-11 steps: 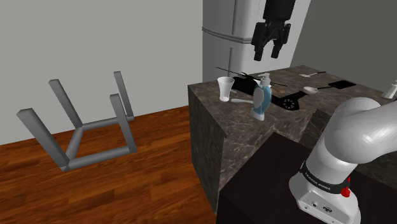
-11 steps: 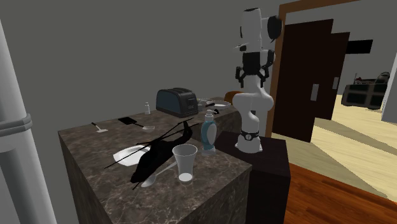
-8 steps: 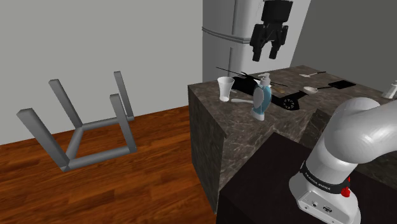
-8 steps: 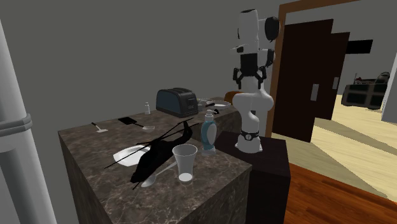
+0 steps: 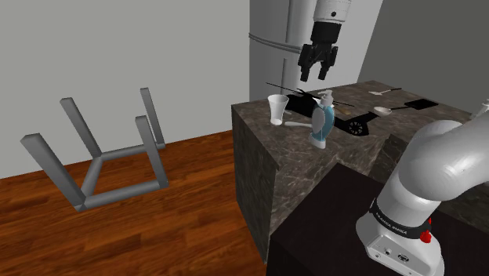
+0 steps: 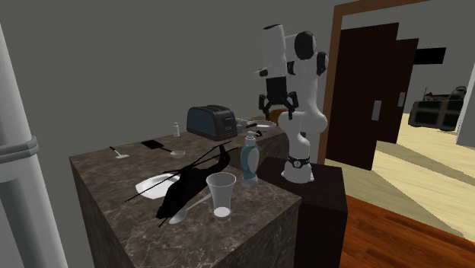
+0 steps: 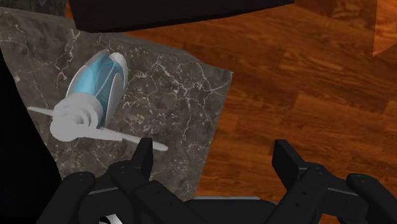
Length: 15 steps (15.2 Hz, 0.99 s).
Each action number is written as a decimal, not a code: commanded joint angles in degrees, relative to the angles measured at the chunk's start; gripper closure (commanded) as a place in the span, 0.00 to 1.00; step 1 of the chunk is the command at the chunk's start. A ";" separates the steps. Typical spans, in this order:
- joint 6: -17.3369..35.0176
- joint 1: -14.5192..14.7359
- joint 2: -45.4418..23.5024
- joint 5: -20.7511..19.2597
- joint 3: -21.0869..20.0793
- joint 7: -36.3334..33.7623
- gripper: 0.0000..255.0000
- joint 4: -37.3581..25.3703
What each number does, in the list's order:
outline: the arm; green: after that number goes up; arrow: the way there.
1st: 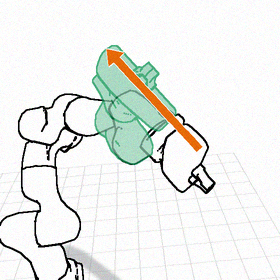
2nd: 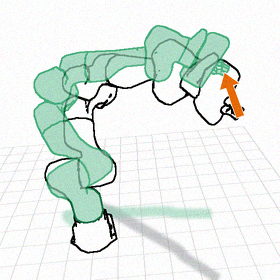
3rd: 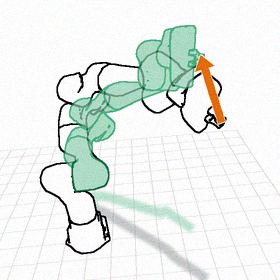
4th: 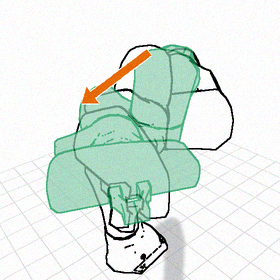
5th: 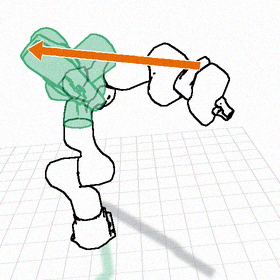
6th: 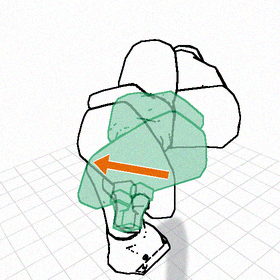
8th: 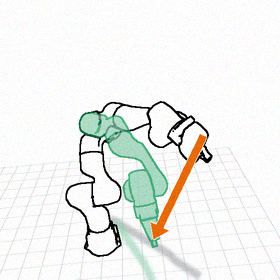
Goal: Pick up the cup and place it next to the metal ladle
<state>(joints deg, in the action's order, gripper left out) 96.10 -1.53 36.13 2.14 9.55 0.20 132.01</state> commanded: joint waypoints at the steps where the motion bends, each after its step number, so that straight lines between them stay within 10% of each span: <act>1: 2.84 -0.20 -3.35 -0.05 2.16 2.46 0.00 -0.76; 15: 15.68 -0.16 -31.42 10.18 14.49 20.91 0.00 -14.33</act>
<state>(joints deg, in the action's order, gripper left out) 111.30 -1.69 7.28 10.89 23.37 19.57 119.42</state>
